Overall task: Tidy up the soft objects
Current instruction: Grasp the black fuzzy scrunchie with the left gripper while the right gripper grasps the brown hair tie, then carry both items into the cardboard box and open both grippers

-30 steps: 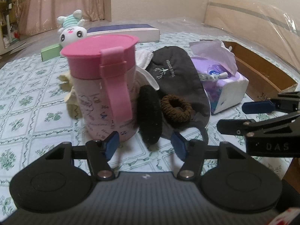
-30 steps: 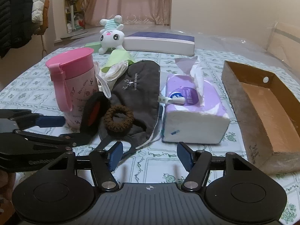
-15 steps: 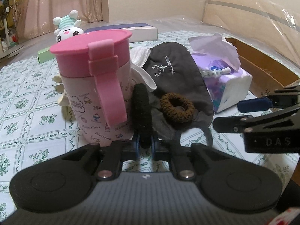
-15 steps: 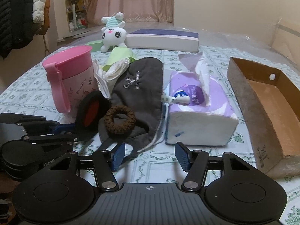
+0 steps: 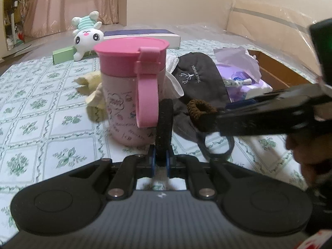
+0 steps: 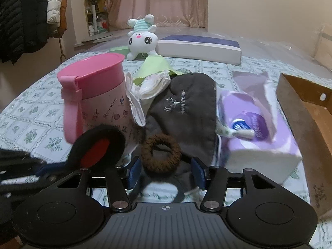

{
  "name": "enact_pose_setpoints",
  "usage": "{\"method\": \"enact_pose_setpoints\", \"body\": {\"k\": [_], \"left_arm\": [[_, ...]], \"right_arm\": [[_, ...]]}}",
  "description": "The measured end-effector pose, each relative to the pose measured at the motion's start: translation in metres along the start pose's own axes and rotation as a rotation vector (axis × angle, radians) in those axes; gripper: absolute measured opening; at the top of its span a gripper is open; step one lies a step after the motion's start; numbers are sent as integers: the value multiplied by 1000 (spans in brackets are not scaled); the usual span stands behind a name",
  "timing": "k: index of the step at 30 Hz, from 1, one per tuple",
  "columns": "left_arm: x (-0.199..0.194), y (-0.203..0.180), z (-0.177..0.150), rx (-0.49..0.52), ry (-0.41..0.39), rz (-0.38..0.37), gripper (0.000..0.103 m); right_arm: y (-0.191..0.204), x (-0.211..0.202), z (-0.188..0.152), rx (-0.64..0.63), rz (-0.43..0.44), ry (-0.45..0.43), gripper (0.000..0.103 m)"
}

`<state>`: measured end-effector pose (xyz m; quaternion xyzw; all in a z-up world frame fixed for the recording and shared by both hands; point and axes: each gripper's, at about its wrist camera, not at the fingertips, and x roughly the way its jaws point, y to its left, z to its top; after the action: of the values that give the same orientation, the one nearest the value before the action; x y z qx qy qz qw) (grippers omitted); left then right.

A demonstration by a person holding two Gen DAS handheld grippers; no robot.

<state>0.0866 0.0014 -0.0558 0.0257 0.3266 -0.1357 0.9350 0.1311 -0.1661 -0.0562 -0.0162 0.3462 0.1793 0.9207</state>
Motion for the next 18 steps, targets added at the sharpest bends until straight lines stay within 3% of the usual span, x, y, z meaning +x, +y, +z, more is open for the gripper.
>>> {"method": "enact_pose_setpoints", "body": {"k": [7, 11, 18], "left_arm": [[-12, 5, -8, -30, 7, -16, 8], [-12, 6, -11, -38, 14, -16, 8], [-18, 4, -12, -45, 11, -13, 8]], "right_arm": [[4, 14, 3, -15, -7, 16, 37], [5, 11, 2, -22, -14, 13, 20], [7, -7, -1, -16, -18, -14, 17]]}}
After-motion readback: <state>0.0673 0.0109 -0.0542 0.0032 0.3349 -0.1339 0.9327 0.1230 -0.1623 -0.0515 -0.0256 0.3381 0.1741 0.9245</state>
